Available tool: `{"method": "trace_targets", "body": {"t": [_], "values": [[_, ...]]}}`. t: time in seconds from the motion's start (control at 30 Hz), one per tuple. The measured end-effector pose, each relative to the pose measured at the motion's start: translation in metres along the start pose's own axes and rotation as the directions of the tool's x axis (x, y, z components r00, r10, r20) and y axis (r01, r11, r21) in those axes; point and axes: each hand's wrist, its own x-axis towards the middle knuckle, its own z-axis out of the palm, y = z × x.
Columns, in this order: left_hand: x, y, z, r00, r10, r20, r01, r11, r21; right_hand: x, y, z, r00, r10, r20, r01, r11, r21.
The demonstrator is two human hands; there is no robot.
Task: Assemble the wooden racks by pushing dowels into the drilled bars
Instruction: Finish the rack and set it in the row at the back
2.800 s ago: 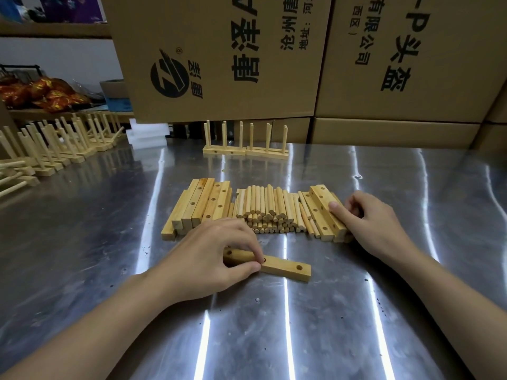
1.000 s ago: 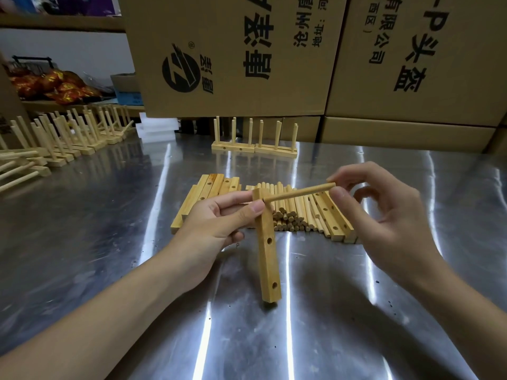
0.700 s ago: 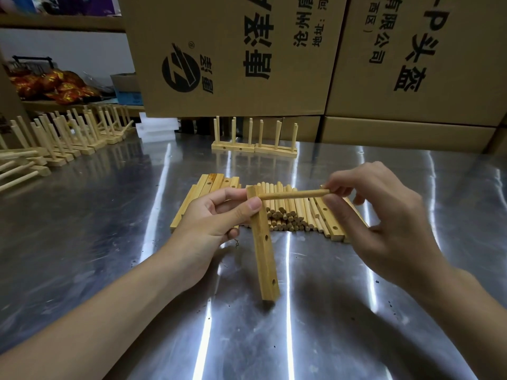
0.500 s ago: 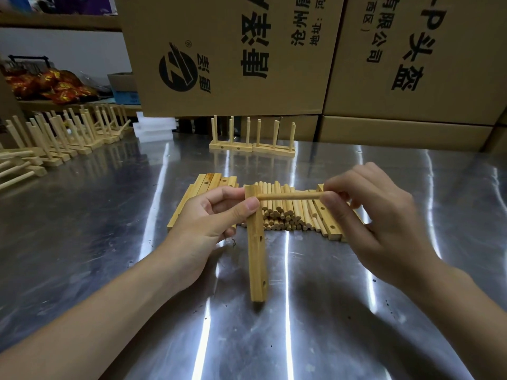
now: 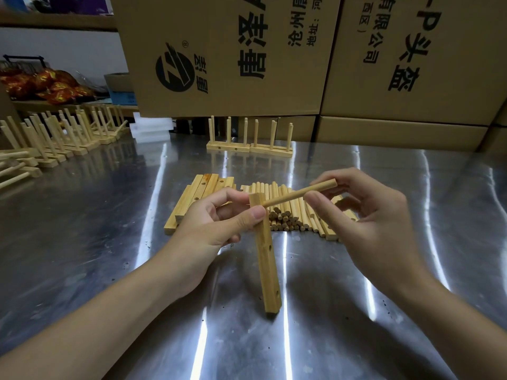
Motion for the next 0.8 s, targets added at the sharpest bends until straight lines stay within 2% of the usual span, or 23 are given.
{"method": "trace_targets", "body": {"t": [0.2, 0.33, 0.5, 0.57, 0.67, 0.73, 0.8], "values": [[-0.001, -0.002, 0.001, 0.999, -0.021, 0.040, 0.020, 1.000, 0.022, -0.001, 0.001, 0.009, 0.984, 0.163, 0.071, -0.177, 0.948, 0.265], [-0.004, -0.003, 0.006, 0.993, -0.042, 0.112, 0.038, 0.998, 0.040, -0.005, 0.001, 0.020, 0.958, 0.223, 0.182, -0.267, 0.924, 0.274], [-0.003, -0.002, 0.004, 0.991, -0.085, 0.104, 0.084, 0.996, 0.016, -0.003, 0.002, 0.018, 0.946, 0.279, 0.168, -0.322, 0.875, 0.361], [-0.003, -0.001, 0.005, 0.991, -0.093, 0.094, 0.093, 0.996, -0.001, -0.002, 0.001, 0.013, 0.942, 0.253, 0.223, -0.313, 0.901, 0.300], [-0.002, 0.000, 0.005, 0.992, -0.103, 0.075, 0.105, 0.994, -0.030, -0.002, 0.001, 0.005, 0.930, 0.142, 0.338, -0.126, 0.990, -0.067], [-0.002, 0.000, 0.005, 0.992, -0.102, 0.072, 0.104, 0.994, -0.027, -0.002, 0.000, 0.002, 0.921, 0.104, 0.376, -0.022, 0.976, -0.217], [-0.001, 0.000, 0.005, 0.993, -0.106, 0.048, 0.108, 0.993, -0.038, -0.001, -0.002, -0.002, 0.927, 0.089, 0.365, 0.015, 0.962, -0.272]]}}
